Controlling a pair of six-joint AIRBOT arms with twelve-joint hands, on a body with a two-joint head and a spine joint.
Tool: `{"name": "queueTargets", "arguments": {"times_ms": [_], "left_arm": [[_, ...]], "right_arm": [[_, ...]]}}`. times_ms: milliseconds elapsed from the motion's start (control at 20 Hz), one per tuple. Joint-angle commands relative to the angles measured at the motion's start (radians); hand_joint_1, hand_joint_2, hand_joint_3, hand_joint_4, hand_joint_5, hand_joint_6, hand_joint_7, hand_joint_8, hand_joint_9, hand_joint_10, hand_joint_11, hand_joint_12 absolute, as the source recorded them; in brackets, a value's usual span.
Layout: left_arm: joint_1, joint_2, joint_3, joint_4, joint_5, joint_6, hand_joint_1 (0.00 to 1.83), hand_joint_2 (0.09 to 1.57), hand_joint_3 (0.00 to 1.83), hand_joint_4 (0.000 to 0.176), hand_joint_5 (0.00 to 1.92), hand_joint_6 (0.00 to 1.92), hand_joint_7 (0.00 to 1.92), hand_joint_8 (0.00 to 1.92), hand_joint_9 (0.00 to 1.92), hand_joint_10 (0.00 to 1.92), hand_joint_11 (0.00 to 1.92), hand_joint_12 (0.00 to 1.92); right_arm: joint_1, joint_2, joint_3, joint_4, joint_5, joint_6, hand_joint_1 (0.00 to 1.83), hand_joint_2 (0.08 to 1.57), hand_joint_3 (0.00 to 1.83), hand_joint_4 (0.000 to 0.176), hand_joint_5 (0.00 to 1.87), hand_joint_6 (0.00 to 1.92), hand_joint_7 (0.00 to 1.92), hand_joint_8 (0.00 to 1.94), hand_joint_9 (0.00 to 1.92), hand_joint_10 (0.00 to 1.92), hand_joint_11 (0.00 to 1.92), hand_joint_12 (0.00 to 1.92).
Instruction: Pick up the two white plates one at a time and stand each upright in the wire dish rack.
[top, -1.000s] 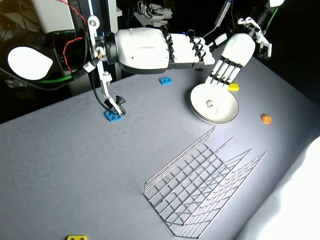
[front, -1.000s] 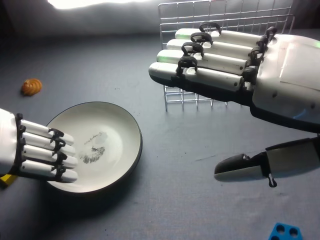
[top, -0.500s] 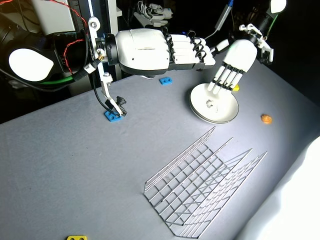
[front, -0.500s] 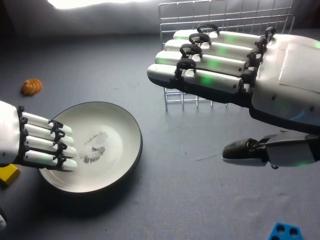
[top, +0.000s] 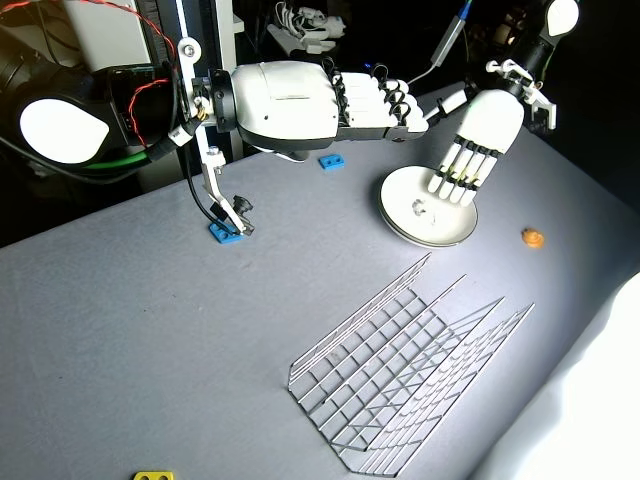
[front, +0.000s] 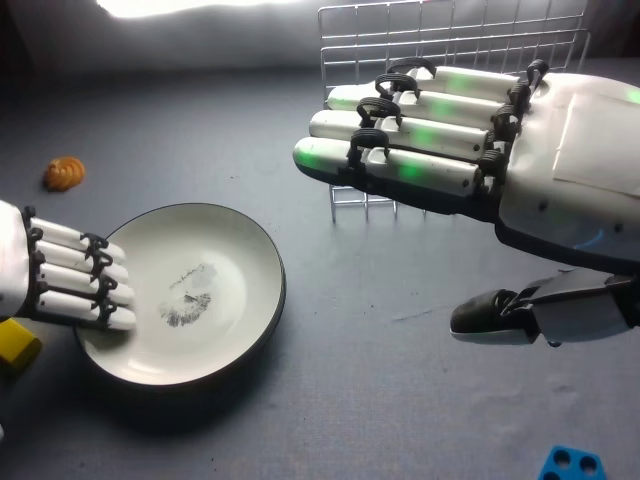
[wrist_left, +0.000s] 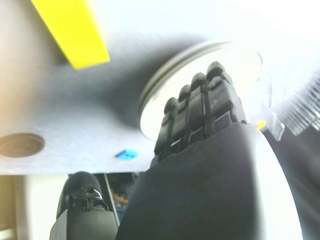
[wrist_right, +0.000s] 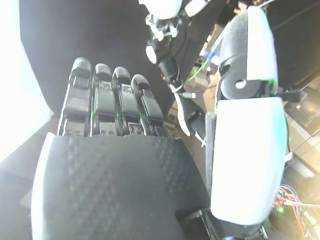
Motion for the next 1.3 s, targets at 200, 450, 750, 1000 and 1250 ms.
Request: {"name": "queueTargets", "arguments": {"times_ms": [200,450,750,1000,1250], "left_arm": [[0.007,-0.001,0.014,-0.052,-0.028,0.011,0.0,0.99,0.0,0.0,0.0,0.0,0.0,0.0,0.0,0.0,0.0,0.0],[0.028,-0.009,0.025,-0.052,-0.027,0.021,0.0,1.0,0.0,0.0,0.0,0.0,0.0,0.0,0.0,0.0,0.0,0.0],[0.054,-0.023,0.028,-0.051,-0.026,0.024,0.0,0.99,0.0,0.0,0.01,0.0,0.0,0.0,0.0,0.0,0.0,0.0],[0.056,-0.037,0.014,-0.051,-0.025,0.03,0.0,0.98,0.0,0.0,0.0,0.0,0.0,0.0,0.0,0.0,0.0,0.0],[0.054,-0.057,-0.024,-0.052,-0.005,0.036,0.0,0.99,0.0,0.0,0.0,0.0,0.0,0.0,0.0,0.0,0.0,0.0]], "right_arm": [[-0.001,0.0,-0.003,0.025,0.124,-0.006,1.05,0.9,0.0,0.0,0.0,0.0,0.0,0.0,0.01,0.0,0.0,0.44],[-0.005,-0.001,-0.003,0.019,0.122,-0.016,1.05,0.92,0.0,0.0,0.0,0.0,0.0,0.0,0.0,0.0,0.0,0.37],[-0.007,-0.01,-0.003,0.009,0.054,-0.071,1.06,0.9,0.0,0.0,0.0,0.0,0.0,0.0,0.0,0.0,0.0,0.43],[-0.007,-0.019,-0.003,0.0,0.041,-0.097,1.05,0.93,0.0,0.0,0.0,0.0,0.0,0.0,0.0,0.0,0.0,0.33],[-0.007,-0.032,-0.003,0.0,0.036,-0.131,1.03,0.92,0.0,0.0,0.0,0.0,0.0,0.0,0.0,0.0,0.0,0.39]]}}
